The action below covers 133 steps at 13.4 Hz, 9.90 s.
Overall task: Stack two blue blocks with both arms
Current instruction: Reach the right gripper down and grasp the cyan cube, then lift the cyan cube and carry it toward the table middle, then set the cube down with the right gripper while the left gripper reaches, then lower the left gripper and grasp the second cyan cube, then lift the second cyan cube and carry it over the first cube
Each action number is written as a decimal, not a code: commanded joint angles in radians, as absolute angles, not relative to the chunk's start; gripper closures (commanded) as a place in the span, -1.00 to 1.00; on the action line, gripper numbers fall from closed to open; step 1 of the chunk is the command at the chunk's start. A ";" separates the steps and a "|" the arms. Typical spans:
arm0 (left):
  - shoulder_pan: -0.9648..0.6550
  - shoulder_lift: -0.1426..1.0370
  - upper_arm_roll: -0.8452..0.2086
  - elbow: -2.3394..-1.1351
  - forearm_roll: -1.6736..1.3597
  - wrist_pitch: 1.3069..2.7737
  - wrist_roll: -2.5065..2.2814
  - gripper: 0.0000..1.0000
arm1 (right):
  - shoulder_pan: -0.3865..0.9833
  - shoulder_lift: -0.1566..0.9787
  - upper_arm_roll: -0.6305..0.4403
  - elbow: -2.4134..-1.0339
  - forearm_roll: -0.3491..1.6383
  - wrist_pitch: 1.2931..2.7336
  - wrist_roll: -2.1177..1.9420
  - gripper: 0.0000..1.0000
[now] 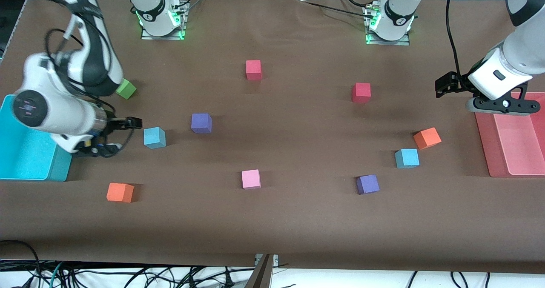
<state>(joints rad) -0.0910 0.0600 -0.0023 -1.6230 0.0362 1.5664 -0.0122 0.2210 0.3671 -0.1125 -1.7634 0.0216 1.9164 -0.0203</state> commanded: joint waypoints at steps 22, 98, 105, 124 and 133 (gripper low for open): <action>-0.089 0.072 -0.003 -1.601 0.029 1.545 -0.006 -1.00 | 0.238 0.545 -0.114 -1.847 0.034 2.080 -0.087 1.00; -0.038 0.508 0.018 -2.010 0.041 2.605 -0.003 -1.00 | 0.558 0.652 0.147 -1.867 1.554 2.585 -1.775 -1.00; -0.048 0.546 0.021 -1.996 0.040 2.625 -0.003 -0.71 | 0.552 0.683 0.153 -1.855 1.640 2.577 -1.924 -1.00; -0.164 0.230 -0.159 -1.993 0.029 2.252 -0.364 1.00 | 0.551 0.681 0.153 -1.858 1.640 2.568 -1.937 -1.00; -0.520 0.448 -0.209 -1.738 0.021 2.204 -0.923 1.00 | 0.549 0.680 0.150 -1.876 1.640 2.557 -1.965 -1.00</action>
